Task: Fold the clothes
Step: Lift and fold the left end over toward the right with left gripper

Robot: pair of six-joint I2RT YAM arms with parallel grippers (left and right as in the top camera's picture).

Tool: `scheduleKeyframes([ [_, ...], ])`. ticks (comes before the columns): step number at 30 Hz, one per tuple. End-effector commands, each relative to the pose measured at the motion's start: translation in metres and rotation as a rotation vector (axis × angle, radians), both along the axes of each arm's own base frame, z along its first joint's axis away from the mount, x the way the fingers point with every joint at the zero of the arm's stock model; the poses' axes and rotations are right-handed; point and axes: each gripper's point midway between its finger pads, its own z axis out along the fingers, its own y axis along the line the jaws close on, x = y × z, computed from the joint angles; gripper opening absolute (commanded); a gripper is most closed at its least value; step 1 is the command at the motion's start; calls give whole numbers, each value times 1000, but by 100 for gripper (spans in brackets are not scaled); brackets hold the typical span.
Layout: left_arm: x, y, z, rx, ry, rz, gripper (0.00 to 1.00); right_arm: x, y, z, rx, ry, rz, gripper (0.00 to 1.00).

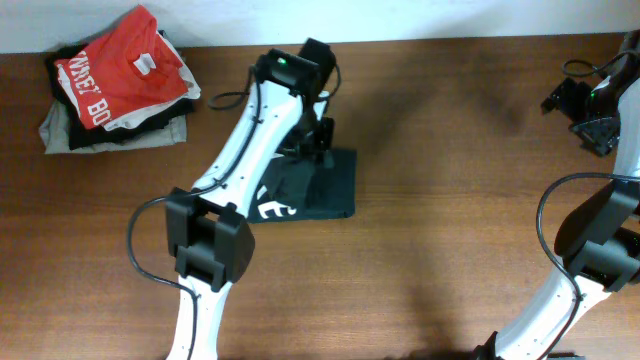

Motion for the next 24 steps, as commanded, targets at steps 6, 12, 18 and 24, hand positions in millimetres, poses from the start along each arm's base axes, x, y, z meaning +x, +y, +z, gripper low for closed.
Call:
scheduleKeyframes([
  [6, -6, -54, -30, -52, 12, -56, 38, 0, -4, 13, -28, -22, 3, 99],
  [12, 5, -26, -14, 23, -25, -26, 39, 0, -4, 13, -28, -22, 3, 99],
  [18, 35, 69, -2, -10, 50, 215, 41, 0, -4, 13, -28, -22, 3, 99],
  [24, 48, 30, -53, -162, 131, 189, 40, 0, -4, 13, -28, -22, 3, 99],
])
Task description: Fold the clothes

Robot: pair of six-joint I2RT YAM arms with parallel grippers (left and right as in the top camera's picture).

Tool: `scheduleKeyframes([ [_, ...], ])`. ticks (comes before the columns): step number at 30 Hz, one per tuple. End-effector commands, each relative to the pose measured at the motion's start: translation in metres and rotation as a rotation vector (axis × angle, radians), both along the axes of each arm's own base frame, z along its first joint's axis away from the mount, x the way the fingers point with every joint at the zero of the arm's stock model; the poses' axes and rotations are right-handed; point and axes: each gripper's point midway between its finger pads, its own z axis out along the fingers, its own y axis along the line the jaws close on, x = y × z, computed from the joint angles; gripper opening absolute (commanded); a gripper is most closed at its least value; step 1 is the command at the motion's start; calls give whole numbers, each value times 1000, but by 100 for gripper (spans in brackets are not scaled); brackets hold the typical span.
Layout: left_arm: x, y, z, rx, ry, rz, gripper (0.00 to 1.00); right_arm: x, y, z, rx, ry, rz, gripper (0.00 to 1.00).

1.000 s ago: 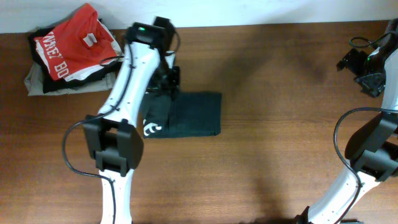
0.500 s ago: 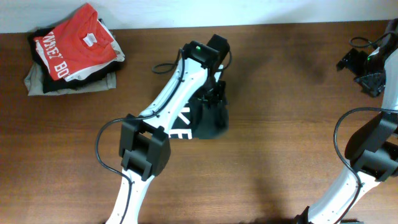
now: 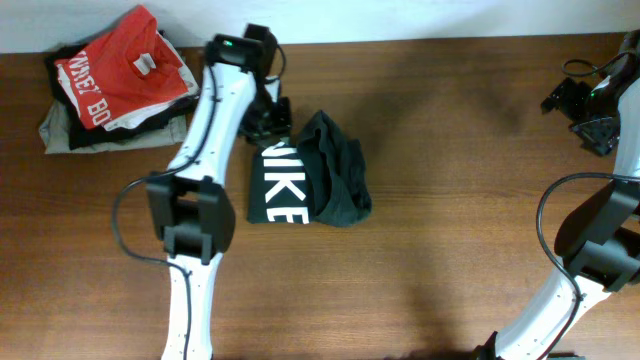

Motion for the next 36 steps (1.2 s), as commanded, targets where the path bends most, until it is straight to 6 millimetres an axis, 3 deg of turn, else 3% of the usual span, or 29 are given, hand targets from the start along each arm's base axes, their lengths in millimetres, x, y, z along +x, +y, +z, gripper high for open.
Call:
scheduleKeyframes([
  [1, 0, -46, -31, -114, 38, -57, 40, 0, -4, 13, -28, -22, 4, 99],
  [5, 11, -77, -37, -170, -29, -106, 40, 0, -4, 13, -28, -22, 4, 99],
  [8, 9, -98, -54, -184, -28, -140, 39, 0, -4, 13, -28, -22, 4, 99],
  [9, 10, -105, -56, -194, -38, -153, 32, 0, -4, 13, -28, -22, 4, 99],
  [13, 15, -131, -42, -224, -111, -199, 30, 0, -4, 13, -28, -22, 4, 99],
  [21, -31, -189, -43, -262, -75, -353, 31, 0, -4, 13, -28, -22, 4, 99],
  [23, -32, -191, -20, -271, -106, -382, 31, 0, -4, 13, -28, -22, 4, 99],
  [25, -23, -173, 33, -194, -213, -389, 31, 0, -4, 13, -28, -22, 4, 99],
  [27, -23, -124, 80, -37, -278, -340, 33, 0, -4, 13, -28, -22, 4, 99],
  [28, -26, -104, 89, 12, -272, -318, 35, 0, -4, 13, -28, -22, 4, 99],
  [29, -22, -98, 94, -13, -273, -306, 40, 0, -4, 13, -28, -22, 4, 99],
  [32, -13, -69, 77, 45, -227, -257, 51, 0, -4, 13, -28, -22, 4, 99],
  [33, -12, -57, 66, 56, -184, -235, 59, 0, -4, 13, -28, -22, 4, 99],
  [34, -15, -48, 54, 38, -123, -214, 61, 0, -4, 13, -28, -22, 4, 99],
  [36, -35, -53, 28, -77, 29, -240, 62, 0, -4, 13, -28, -22, 4, 99],
])
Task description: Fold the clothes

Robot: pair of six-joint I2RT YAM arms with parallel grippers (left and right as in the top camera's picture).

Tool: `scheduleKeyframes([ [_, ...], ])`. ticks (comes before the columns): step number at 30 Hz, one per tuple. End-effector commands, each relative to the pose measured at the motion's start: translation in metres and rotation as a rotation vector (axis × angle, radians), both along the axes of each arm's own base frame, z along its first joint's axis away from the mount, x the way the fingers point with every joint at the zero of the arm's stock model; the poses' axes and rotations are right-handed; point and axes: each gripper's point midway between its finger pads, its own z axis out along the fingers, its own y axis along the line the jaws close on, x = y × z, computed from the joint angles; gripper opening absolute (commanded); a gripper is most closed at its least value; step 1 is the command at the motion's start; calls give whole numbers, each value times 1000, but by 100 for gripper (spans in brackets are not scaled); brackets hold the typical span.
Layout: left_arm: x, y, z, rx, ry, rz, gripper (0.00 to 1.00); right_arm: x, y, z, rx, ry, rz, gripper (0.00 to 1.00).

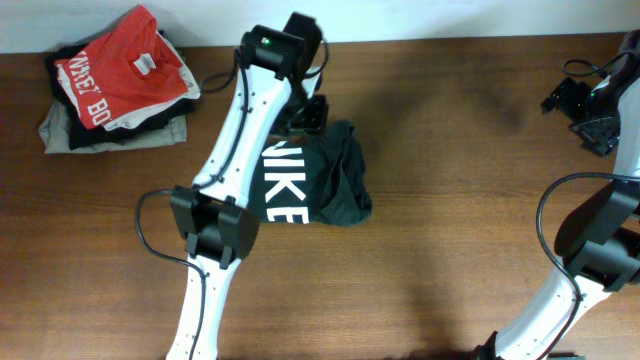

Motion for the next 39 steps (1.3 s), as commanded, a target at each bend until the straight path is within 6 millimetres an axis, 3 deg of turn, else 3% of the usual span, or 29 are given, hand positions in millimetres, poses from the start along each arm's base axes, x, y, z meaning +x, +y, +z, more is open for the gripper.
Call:
scheduleKeyframes([
  [1, -30, 2, -39, -81, 231, -23, 63, 0, -4, 13, -28, -22, 4, 99],
  [4, -61, -7, -77, -52, 360, -57, 63, 0, -4, 13, -28, -22, 4, 99],
  [6, -70, -47, -97, -140, 353, -140, 63, 0, -4, 13, -28, -22, 4, 99],
  [9, -76, -77, -101, -161, 307, -210, 63, 0, -4, 13, -28, -22, 4, 99],
  [20, -109, -118, -103, -133, 292, -339, 63, 0, -4, 13, -28, -22, 4, 99],
  [23, -104, -109, -63, -70, 215, -332, 63, 0, -4, 13, -28, -22, 4, 99],
  [25, -80, -95, -25, 7, 63, -279, 66, 0, -4, 13, -28, -22, 4, 99],
  [27, -54, -102, -19, 4, -59, -272, 67, 0, -4, 13, -28, -22, 4, 99],
  [29, -27, -98, -26, 48, -146, -175, 67, 0, -4, 13, -28, -22, 4, 99],
  [31, -19, -101, -43, 44, -134, -130, 67, 0, -4, 13, -28, -22, 4, 99],
  [34, -31, -122, -91, -33, 4, -144, 67, 0, -4, 13, -28, -22, 4, 98],
  [37, -37, -149, -119, -94, 32, -197, 66, 0, -4, 13, -28, -22, 4, 99],
  [39, -43, -168, -122, -100, -6, -257, 66, 0, -4, 13, -28, -22, 4, 99],
])
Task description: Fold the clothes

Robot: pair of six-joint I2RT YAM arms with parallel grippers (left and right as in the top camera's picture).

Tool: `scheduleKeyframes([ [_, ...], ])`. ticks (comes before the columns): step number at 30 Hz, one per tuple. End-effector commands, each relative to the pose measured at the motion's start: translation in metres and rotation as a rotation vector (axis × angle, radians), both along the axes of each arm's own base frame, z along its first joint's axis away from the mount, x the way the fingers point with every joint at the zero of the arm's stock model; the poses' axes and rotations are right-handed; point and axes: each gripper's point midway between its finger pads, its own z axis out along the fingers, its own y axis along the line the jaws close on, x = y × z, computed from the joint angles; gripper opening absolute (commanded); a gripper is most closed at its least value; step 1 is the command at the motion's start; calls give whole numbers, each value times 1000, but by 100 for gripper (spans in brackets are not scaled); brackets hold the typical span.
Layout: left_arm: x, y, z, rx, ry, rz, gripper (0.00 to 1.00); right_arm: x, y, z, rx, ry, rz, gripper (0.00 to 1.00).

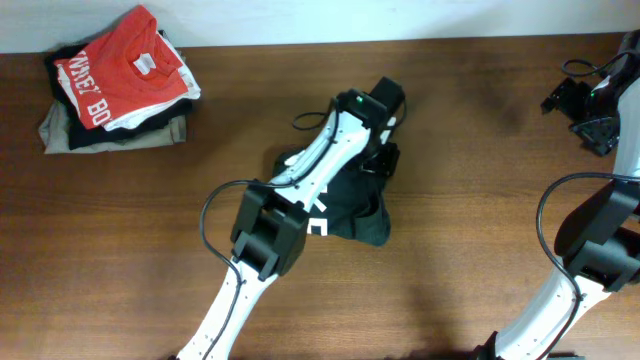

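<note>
A dark shirt (352,212) with white lettering lies bunched at the middle of the table, partly under my left arm. Only a scrap of the lettering (318,226) shows beside the arm. My left gripper (384,158) sits low on the shirt's upper right edge and appears shut on the cloth, though its dark fingers are hard to make out. At the far right edge my right gripper (588,112) hangs away from the shirt; its jaws cannot be read from above.
A stack of folded clothes (110,125) with a red shirt (122,72) on top stands at the back left corner. The left arm's elbow (266,232) lies across the shirt's left side. Bare wooden table (480,240) stretches between the shirt and the right arm.
My left gripper has gone from the shirt's top edge to the right and a little nearer. The shirt has shifted right with it and bunched up, its lettering now mostly covered. The right arm is unmoved.
First the shirt lay as a flat dark rectangle under my left gripper. Then it lay turned over with the big lettering up and the gripper at its top left corner. The gripper then stood at its top edge, and now at its right side with the shirt crumpled.
</note>
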Motion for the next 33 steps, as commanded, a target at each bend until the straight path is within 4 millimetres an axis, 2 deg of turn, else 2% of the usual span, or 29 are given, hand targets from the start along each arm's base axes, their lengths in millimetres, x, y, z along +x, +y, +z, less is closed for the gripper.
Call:
scheduleKeyframes([
  [1, -17, -35, -1, -35, -32, -92, 66, 0, -4, 13, -27, -22, 3, 99],
  [3, -19, -39, 6, -14, -63, -104, 66, 0, -4, 13, -27, -22, 3, 99],
  [4, -19, -39, 17, -5, -78, -106, 66, 0, -4, 13, -27, -22, 3, 99],
  [7, -27, -32, 70, -11, -85, -106, 69, 0, -4, 13, -27, -22, 3, 99],
  [9, -35, -12, 107, -2, -81, -91, 73, 0, -4, 13, -27, -22, 3, 99],
  [10, -32, 1, 122, 10, -104, -75, 77, 0, -4, 13, -27, -22, 3, 99],
  [11, -30, 2, 132, -22, -115, -103, 95, 0, -4, 13, -27, -22, 3, 99],
  [14, -21, 15, 149, -67, -128, -94, 99, 0, -4, 13, -27, -22, 3, 99],
  [17, -29, 31, 171, -104, -101, -96, 99, 0, -4, 13, -27, -22, 3, 99],
  [18, -41, 42, 172, -77, -62, -93, 99, 0, -4, 13, -27, -22, 3, 99],
  [19, -59, 55, 164, -32, 6, -93, 99, 0, -4, 13, -27, -22, 3, 99],
  [21, -92, 72, 133, 56, 153, -100, 99, 0, -4, 13, -27, -22, 3, 99],
  [23, -128, 67, 102, 67, 324, -124, 99, 0, -4, 13, -27, -22, 3, 99],
  [24, -136, 66, 86, 85, 349, -138, 99, 0, -4, 13, -27, -22, 3, 99],
  [26, -142, 45, 64, 32, 342, -170, 99, 0, -4, 13, -27, -22, 3, 99],
  [29, -149, 21, 56, -33, 327, -212, 99, 0, -4, 13, -27, -22, 3, 99],
  [33, -152, 19, 56, -27, 328, -219, 99, 0, -4, 13, -27, -22, 3, 98],
])
